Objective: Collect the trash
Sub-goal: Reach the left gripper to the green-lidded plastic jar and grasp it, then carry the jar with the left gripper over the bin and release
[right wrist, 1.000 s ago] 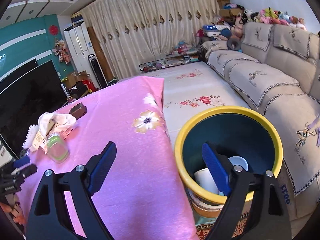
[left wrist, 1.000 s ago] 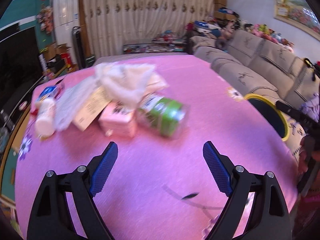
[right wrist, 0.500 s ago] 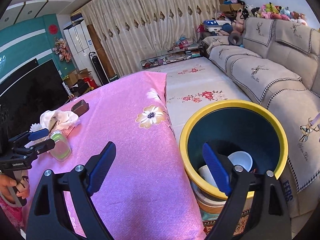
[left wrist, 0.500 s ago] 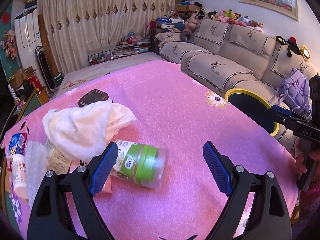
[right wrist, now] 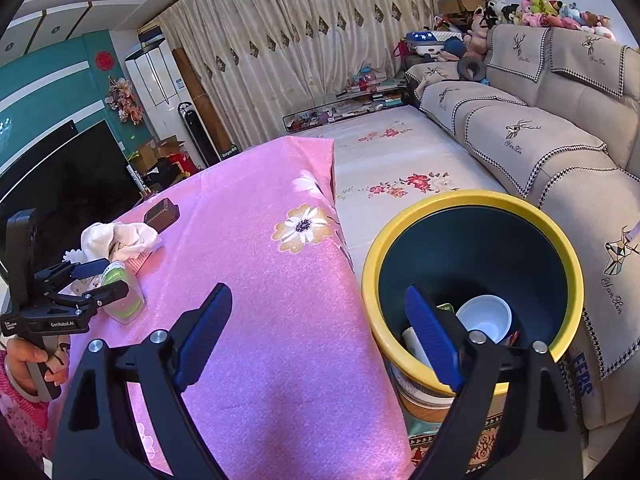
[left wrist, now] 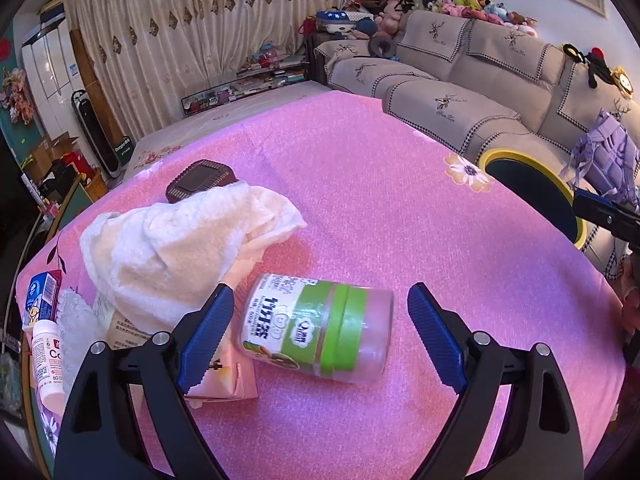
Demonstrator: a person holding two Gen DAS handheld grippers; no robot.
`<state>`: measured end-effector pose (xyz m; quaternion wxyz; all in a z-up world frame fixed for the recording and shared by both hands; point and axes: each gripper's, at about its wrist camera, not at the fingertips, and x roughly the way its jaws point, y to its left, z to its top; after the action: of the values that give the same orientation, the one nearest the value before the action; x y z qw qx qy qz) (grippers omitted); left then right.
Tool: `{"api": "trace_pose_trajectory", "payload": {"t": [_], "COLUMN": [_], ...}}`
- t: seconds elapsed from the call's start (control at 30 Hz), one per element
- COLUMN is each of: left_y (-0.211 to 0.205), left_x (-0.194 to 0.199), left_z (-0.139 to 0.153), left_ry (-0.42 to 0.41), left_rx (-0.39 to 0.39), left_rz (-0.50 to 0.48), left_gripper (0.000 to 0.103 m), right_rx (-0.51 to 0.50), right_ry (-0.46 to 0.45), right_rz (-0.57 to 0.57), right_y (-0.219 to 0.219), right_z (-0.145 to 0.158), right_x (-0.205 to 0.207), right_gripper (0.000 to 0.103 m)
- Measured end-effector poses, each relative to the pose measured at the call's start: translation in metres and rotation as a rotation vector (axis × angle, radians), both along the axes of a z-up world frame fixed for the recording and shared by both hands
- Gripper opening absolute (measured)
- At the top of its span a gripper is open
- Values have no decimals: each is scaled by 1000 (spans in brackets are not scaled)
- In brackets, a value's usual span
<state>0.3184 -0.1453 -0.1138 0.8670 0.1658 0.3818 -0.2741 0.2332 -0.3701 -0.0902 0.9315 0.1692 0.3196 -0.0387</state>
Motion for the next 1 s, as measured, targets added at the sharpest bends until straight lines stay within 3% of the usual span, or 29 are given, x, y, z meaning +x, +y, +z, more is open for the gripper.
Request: {"api": "trace_pose_trajectory", "payload": {"t": [0.33,0.5,0.6,0.8,1.0], "left_y": [-17,-26,-26,-38,-81], "left_x": [-23,-20,-17,-31,-55], "left_z": [-6,-16,-15,-6,14], "left_ry": [-18,-15,1,6,-2], "left_rx": [3,33,8,-10,-26], "left_rz": [-11,54,78,35,-56], "left_gripper": [87,74,73,73,73], "right_rx": [-2,-14,-58,-67,-115], "right_ry": [0,-29,-43,-57,-45], "right_rz": [-1,-22,-29,-78,-220], "right_y": [1,3,6,-14,-59], "right_z": [0,3,6,15,19], "right_x": [1,-4,-11,-36,-71], "right_gripper": [83,83,84,83,83]}}
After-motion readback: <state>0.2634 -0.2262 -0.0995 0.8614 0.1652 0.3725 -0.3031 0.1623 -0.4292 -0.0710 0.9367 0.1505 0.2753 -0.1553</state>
